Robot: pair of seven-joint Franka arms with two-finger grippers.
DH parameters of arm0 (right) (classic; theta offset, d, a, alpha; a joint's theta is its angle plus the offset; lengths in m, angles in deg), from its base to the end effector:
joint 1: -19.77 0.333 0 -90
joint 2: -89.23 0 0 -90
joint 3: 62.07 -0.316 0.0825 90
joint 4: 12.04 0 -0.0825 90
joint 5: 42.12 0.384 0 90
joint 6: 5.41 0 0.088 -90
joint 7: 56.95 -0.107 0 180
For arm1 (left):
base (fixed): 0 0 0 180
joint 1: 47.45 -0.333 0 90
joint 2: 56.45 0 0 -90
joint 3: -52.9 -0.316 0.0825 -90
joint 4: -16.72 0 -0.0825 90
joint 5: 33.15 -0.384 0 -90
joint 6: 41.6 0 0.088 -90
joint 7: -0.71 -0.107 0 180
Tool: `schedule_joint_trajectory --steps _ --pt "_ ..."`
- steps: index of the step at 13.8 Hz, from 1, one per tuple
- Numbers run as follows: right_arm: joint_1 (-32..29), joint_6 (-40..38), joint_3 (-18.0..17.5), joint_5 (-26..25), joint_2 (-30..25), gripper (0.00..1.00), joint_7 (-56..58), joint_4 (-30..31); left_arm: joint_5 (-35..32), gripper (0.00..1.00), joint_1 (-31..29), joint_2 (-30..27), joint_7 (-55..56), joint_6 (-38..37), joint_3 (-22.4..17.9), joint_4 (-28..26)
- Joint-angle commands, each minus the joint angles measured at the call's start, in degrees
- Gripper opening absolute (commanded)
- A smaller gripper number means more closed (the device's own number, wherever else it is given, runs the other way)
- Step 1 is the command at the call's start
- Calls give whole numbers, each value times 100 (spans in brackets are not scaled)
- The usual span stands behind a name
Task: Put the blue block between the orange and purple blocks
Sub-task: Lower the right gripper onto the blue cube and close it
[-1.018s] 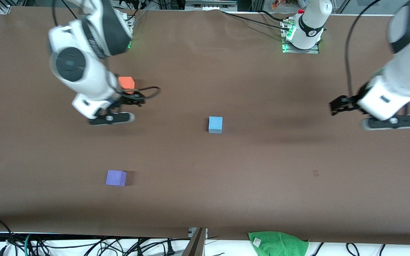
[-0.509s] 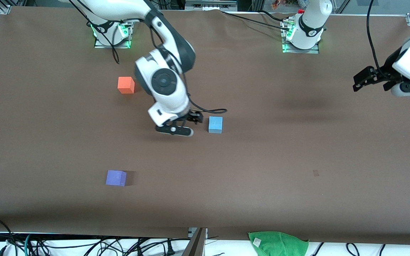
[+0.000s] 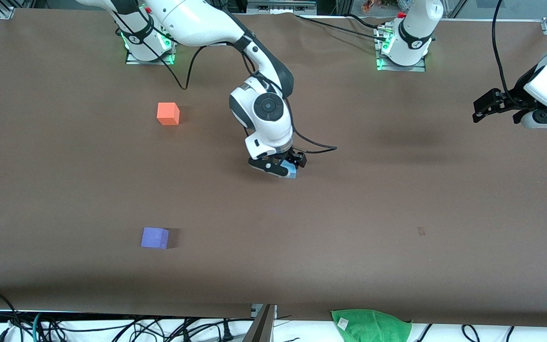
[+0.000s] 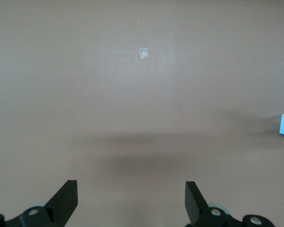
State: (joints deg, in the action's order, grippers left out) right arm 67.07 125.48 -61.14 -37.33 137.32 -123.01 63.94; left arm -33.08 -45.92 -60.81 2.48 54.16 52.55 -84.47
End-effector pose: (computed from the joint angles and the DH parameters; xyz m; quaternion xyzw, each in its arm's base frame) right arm 0.5172 0.5496 0.2402 -0.9791 0.1926 -0.0104 0.0647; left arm 0.5352 -0.0110 0.5820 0.9999 0.0052 -0.0094 0.0006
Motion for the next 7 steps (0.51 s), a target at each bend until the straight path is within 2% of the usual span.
schedule_joint_trajectory --steps 1,6,7 --pt "156 -11 82 22 244 99 -258 -303 81 100 49 -4 -80 39 -53 29" --pt "165 139 117 -426 472 98 -74 -408 72 100 102 -4 -27 39 18 38" --pt "139 139 117 -426 517 94 13 -461 72 100 102 -4 -27 39 18 38"
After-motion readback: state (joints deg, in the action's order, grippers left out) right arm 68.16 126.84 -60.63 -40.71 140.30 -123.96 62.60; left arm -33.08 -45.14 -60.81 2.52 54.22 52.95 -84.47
